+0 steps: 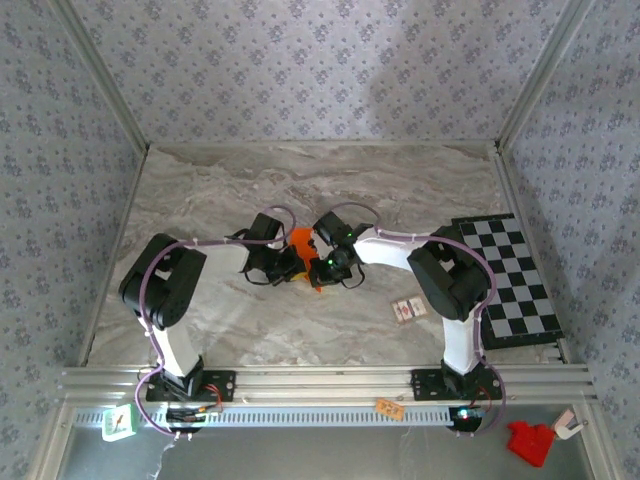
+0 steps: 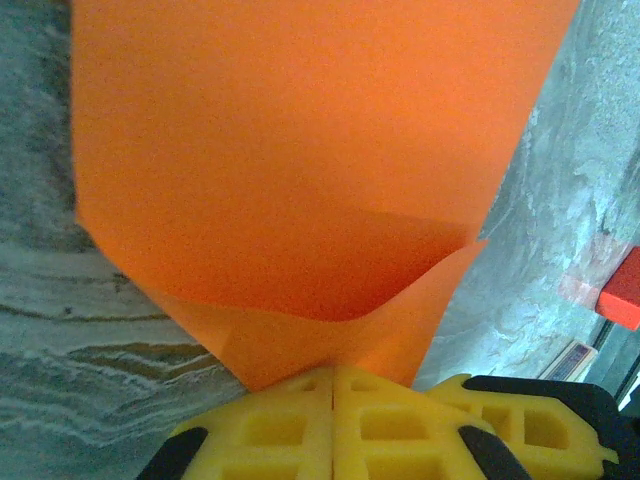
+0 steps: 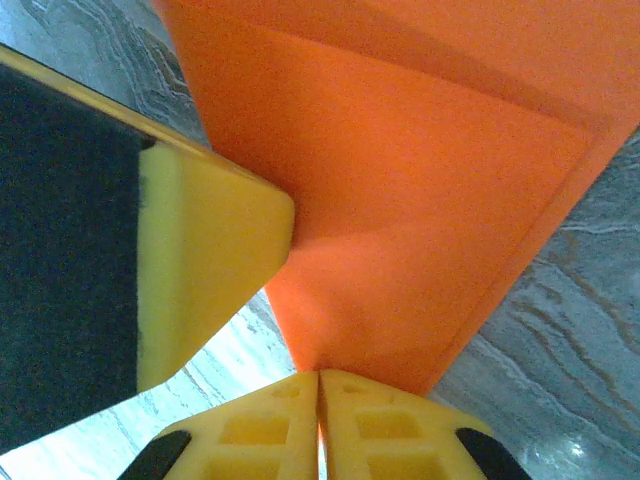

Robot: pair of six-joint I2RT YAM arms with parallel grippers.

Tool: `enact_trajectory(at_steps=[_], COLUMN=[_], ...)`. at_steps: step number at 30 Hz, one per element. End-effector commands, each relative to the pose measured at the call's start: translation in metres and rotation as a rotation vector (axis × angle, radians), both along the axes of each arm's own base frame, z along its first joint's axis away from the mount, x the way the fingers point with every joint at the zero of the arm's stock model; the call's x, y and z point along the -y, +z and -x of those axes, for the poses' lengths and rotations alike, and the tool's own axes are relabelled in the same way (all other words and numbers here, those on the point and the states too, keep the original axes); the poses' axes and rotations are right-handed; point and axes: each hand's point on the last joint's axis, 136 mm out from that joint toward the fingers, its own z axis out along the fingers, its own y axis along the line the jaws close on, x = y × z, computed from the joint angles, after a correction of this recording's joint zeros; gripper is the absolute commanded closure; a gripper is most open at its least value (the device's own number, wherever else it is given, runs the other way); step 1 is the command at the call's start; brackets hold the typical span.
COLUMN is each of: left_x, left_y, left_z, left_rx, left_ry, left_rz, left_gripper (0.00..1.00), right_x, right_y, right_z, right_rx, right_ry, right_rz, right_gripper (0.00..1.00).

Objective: Fold a paper plane with a square sheet of paper (pick it up from the middle)
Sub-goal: Third fold the triangle at the center of the table.

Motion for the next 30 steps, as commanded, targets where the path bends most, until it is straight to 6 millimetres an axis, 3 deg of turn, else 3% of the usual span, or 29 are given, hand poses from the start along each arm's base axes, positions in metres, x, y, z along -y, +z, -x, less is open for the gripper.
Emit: enact_trajectory(at_steps=[1,15,25,30], left_x=[-0.017,-0.063,-0.090,-0.088], left_y=[-0.017,-0.021,-0.016,0.011], left_z=[-0.003,-0.041,-0.059,-0.067], left_rx=[-0.025,-0.006,0.004,0.050], left_ry=[0.020,0.060,0.086,0.097], left_rz=[-0.074,-0.135,-0.188,-0.160], left_gripper=[0.93,0.92,0.92,0.91], right_x=[0.040,0.064,0.058,0.039], right_y=[-0.047,-0.060,-0.054,-0.038], right_z=[0.024,0.040,0.036,0.026], right_rx=[-0.104,-0.139,-0.124,-0.090], right_ry=[-0.012,0.004,-0.007,-0.012], right_rz=[0.187,0.262,0.235,0.147], right_gripper=[0.89,0.89,0.89,0.87])
